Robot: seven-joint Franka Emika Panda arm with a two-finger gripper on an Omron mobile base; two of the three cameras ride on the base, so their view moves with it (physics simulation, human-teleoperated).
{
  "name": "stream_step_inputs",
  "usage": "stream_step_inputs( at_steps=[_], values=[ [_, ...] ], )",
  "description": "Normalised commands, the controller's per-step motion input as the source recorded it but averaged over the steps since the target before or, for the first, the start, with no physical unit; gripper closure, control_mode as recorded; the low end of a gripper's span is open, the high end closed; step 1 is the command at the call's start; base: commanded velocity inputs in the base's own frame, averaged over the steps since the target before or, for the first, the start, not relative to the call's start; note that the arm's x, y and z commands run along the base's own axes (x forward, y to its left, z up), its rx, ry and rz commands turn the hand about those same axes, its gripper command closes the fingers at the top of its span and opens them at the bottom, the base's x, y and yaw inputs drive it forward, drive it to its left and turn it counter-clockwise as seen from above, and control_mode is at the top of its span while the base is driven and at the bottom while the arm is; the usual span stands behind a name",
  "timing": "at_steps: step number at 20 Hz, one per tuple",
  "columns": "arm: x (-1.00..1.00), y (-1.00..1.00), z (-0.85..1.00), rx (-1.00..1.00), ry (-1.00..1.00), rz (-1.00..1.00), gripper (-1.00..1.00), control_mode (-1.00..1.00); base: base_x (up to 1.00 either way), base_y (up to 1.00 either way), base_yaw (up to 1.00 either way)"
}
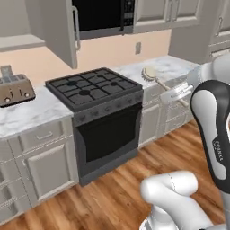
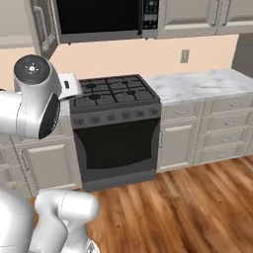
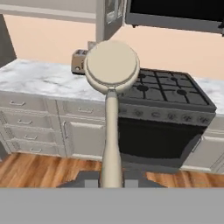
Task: Open the cabinet. Pick the dish brush and place it next to the sink. Then close the cabinet.
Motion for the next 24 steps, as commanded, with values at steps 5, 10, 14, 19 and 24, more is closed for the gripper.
stream_step_inputs(
  at_steps=[5, 10, 14, 19, 24],
  values=[
    [0.00, 0.00, 0.00, 0.00, 0.00, 0.00, 1.00, 1.00, -0.13, -0.26, -0.78],
    [0.00, 0.00, 0.00, 0.00, 0.00, 0.00, 1.00, 1.00, -0.02, -0.16, -0.79],
    [0.00, 0.00, 0.00, 0.00, 0.00, 0.00, 1.00, 1.00, 0.00, -0.17, -0.84],
    [0.00, 0.00, 0.00, 0.00, 0.00, 0.00, 1.00, 1.00, 0.00, -0.12, -0.90],
    [0.00, 0.00, 0.00, 0.00, 0.00, 0.00, 1.00, 1.00, 0.04, -0.06, -0.89]
  ],
)
